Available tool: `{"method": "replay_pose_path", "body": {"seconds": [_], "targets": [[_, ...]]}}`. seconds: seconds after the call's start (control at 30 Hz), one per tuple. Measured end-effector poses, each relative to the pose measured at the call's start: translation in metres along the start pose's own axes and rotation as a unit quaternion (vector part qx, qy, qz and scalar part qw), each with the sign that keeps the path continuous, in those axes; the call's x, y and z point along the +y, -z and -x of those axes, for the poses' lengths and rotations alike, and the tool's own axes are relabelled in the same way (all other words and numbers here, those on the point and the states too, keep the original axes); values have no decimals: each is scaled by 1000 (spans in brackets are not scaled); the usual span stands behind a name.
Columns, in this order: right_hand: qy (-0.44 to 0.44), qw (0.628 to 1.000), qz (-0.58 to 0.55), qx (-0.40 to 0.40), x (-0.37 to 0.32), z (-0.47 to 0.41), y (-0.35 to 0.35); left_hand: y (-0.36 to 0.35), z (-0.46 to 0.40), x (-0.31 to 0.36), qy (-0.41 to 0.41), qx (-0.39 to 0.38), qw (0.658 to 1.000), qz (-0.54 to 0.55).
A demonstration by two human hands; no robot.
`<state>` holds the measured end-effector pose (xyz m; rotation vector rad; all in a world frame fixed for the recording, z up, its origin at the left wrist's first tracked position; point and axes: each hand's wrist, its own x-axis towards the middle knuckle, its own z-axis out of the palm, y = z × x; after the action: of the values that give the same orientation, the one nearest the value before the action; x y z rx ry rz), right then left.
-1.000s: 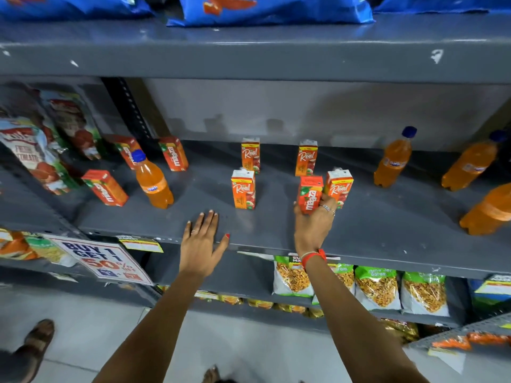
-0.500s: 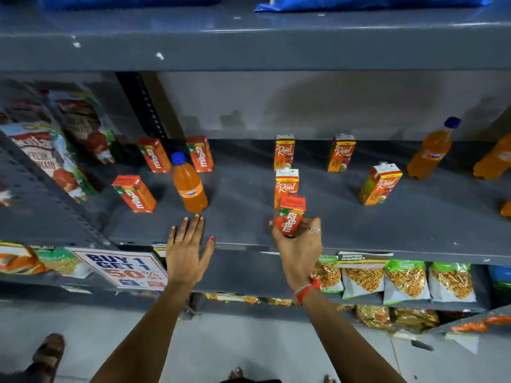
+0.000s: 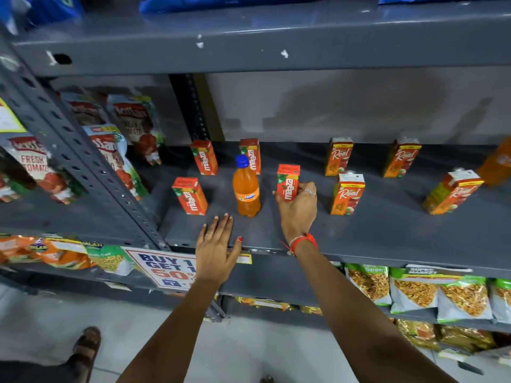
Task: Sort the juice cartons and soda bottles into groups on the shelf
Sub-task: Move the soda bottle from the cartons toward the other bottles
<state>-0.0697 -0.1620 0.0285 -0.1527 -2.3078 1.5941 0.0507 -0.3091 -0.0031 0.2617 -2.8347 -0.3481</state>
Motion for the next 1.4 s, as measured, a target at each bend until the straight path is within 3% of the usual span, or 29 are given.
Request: {"method": "replay_pose_path", "body": {"seconds": [0.23,0.37,0.43,0.57,0.83,1.17,1.4], "targets": [[-5,1000,-23,-15,2,6,0,-6,-1,-5,-7,20,1000,10],[18,997,-60,43,5,35,5,-10,1,-6,-7,37,999,26],[28,993,-112,-3,0,50,1,-11,1,-7,-7,41,999,29],[53,975,-110,-186,-17,49,-18,-10,1,-5,-6,41,999,29],[42,970,-104,-215,-24,38,-23,-7,2,-1,-6,51,998,39],[-2,988,-116,-102,17,47,68,-12,4,16,33,63,997,14],[-36,993,-102,40,60,12,158,-32,14,110,-27,19,999,21]]}}
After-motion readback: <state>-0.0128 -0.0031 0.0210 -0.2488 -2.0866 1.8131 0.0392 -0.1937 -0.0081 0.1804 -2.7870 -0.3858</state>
